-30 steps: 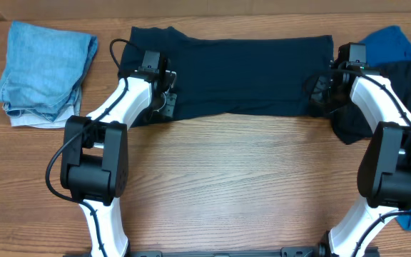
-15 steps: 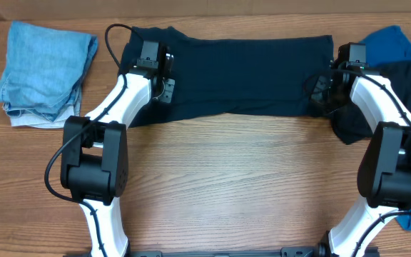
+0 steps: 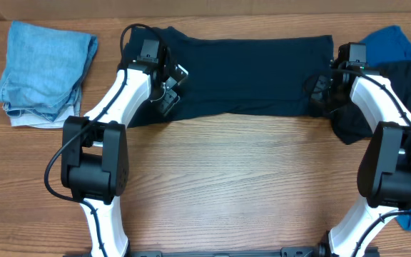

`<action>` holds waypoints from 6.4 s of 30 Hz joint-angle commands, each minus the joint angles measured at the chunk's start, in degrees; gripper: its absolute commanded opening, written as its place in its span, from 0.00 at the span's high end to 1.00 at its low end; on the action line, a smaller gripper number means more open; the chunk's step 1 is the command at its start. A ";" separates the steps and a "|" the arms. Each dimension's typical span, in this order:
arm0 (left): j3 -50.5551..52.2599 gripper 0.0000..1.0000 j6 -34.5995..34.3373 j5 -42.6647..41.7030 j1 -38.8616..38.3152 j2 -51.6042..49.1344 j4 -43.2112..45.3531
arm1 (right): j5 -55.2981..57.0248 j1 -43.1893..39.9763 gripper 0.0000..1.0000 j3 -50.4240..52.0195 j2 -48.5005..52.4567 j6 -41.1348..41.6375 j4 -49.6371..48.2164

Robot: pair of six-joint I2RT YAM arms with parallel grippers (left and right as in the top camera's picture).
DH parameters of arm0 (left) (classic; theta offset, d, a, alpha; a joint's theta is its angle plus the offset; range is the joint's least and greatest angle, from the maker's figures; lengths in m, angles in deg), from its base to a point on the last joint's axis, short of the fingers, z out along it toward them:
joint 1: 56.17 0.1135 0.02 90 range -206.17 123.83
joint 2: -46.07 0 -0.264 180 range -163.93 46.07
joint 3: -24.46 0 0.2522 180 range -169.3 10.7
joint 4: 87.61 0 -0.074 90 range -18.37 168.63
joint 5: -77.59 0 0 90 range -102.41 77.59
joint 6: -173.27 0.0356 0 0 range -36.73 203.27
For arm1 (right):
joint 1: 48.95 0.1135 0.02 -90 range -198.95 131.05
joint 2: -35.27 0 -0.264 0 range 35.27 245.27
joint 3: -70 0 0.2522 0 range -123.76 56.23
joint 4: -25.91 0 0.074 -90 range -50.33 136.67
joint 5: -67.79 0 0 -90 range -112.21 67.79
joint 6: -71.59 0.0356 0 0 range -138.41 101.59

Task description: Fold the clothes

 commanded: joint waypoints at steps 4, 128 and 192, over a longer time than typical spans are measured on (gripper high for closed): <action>0.98 0.38 1.90 -1.25 -0.44 -0.57 2.32 | -0.33 0.22 0.96 0.24 0.72 -0.44 -0.98; 11.21 0.62 -34.56 1.53 1.16 -0.57 4.55 | 14.60 7.32 0.75 -20.09 15.41 6.78 1.86; 4.76 0.87 -37.13 9.27 8.55 -4.57 4.20 | 10.19 4.24 0.96 -9.92 10.01 1.27 4.39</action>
